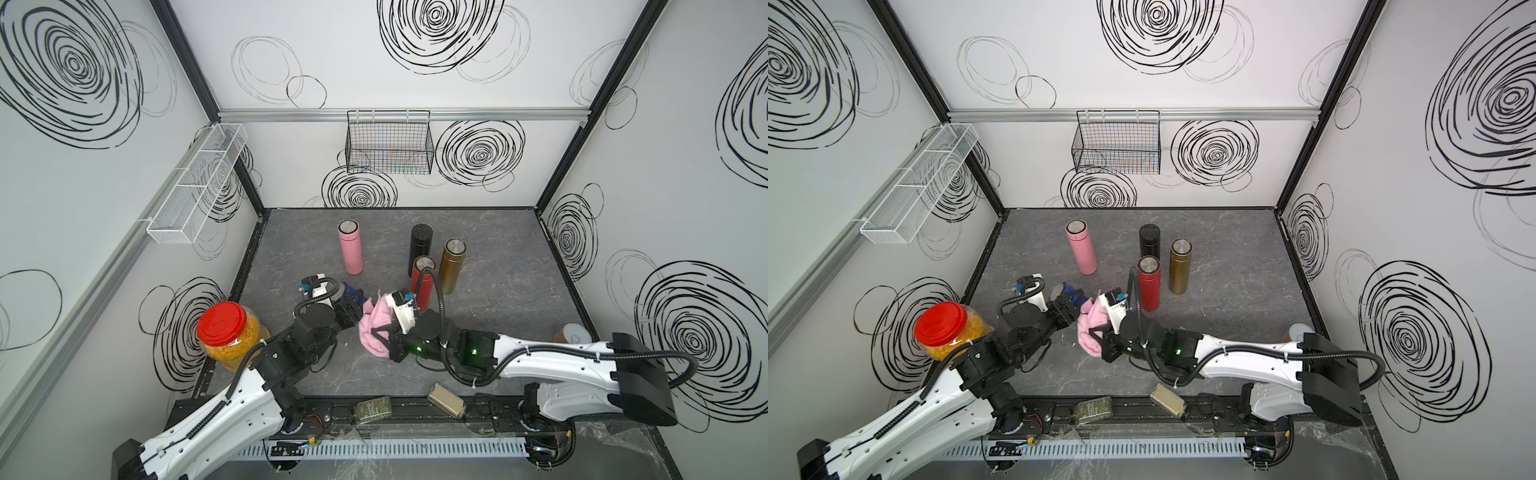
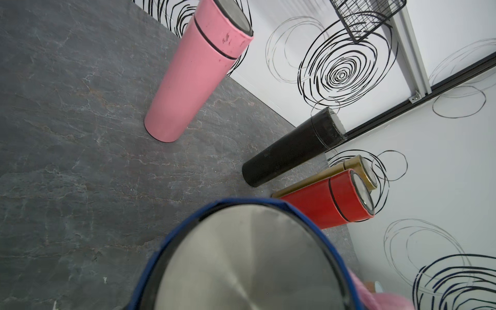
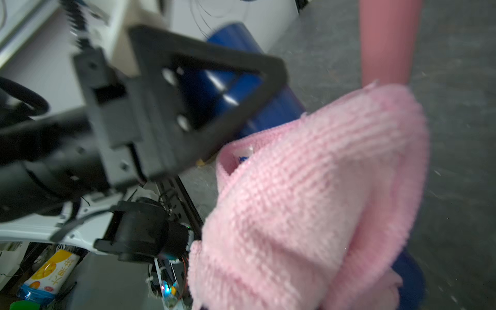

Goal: Wipe the surface of the thermos
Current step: Wipe the dirt from the surface of the thermos.

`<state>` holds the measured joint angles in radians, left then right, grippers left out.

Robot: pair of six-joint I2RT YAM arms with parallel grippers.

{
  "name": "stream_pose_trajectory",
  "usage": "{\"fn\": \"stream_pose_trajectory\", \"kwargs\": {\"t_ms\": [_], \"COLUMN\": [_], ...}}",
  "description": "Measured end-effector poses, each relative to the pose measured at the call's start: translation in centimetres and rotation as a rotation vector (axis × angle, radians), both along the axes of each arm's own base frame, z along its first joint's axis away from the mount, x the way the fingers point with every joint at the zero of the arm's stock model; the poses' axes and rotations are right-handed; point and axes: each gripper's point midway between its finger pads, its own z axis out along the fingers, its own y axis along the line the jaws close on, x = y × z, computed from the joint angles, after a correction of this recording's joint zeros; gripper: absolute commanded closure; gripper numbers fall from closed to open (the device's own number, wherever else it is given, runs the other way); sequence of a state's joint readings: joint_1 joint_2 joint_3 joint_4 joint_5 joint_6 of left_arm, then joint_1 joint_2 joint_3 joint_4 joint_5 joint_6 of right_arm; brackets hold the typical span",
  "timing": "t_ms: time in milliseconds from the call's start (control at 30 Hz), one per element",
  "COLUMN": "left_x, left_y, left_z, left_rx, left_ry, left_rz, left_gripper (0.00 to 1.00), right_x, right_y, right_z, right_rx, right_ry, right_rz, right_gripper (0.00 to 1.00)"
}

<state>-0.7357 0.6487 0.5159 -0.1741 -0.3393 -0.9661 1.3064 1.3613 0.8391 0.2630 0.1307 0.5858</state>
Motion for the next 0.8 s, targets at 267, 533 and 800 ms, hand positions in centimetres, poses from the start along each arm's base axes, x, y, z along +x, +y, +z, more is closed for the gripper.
{"fn": "stream_pose_trajectory", "kwargs": {"t_ms": [267, 533, 800], "left_x": [0.1, 0.2, 0.2], "left_y": [0.2, 0.3, -0.2], "left_z": [0.1, 1.1, 1.2], "left_rx": [-0.077, -0.107, -0.131], "left_ry": [0.026, 0.014, 0.02], "left_rz": [0.047, 0.061, 0.042], "left_gripper": [1.0, 1.0, 1.0], "right_x": [1.6, 2.9, 0.9], "right_y": [2.7, -1.9, 2.3], "right_z": [-4.3, -9.2, -4.2], "right_rx": [-0.111, -0.256, -0.206], "right_ry": [-0.057, -0.049, -0.269], "right_rz": [-0.102, -0.271, -0.261], "right_gripper": [1.0, 1.0, 1.0]}}
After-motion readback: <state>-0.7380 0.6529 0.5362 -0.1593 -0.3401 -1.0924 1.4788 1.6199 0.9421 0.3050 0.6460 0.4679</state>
